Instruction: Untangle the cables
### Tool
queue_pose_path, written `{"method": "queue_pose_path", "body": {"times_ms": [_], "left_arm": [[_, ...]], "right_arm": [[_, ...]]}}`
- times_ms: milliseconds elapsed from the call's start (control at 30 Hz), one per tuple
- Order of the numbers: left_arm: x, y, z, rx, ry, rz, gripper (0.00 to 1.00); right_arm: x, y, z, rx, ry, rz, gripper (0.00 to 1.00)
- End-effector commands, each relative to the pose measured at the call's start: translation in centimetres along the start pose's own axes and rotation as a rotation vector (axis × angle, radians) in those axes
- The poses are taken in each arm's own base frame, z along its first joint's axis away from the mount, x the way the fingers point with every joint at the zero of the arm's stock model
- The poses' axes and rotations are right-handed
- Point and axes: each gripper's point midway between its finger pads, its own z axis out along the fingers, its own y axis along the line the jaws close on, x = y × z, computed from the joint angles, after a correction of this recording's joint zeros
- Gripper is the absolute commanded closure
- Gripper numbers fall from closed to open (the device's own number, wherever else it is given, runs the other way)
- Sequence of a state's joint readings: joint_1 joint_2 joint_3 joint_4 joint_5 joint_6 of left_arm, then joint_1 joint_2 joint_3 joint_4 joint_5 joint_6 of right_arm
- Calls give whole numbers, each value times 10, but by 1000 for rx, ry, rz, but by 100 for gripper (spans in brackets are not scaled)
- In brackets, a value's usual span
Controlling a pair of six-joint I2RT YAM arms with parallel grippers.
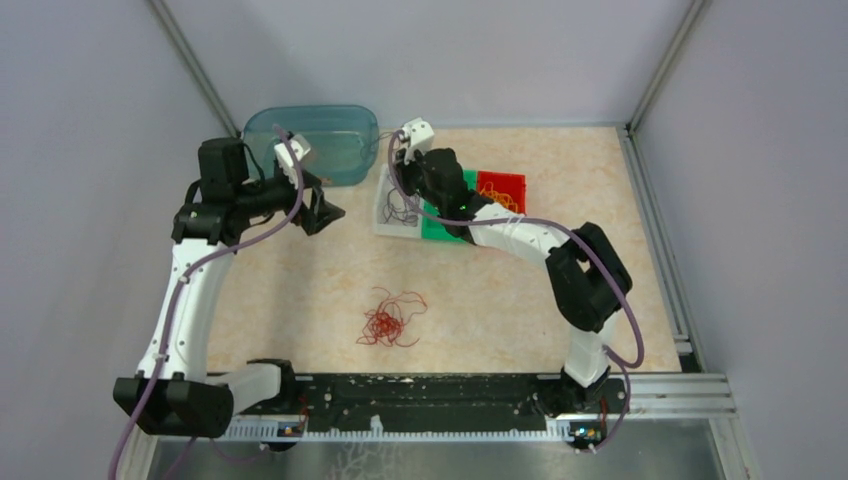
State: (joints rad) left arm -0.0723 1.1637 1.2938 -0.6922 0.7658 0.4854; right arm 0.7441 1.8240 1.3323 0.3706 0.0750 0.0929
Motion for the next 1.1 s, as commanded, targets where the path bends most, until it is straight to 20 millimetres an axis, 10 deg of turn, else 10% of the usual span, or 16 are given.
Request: {"method": "queue_pose_path", "body": {"times_ms": [0,333,767,1067], "left_arm": [[-29,10,-2,-45,-83,22,5],[-31,16,6,-54,-113,-26,5],[-49,6,4,-4,-189,-36,6],[-49,-2,-1,4,-184,-50,7]], "right_arm": [[-16,-15,7,82,-15,20,100],[-30,-14,-14,90,-42,101,100],[-34,44,-91,-257,266,412,100],[-5,9,-73,-116,453,572,100]]}}
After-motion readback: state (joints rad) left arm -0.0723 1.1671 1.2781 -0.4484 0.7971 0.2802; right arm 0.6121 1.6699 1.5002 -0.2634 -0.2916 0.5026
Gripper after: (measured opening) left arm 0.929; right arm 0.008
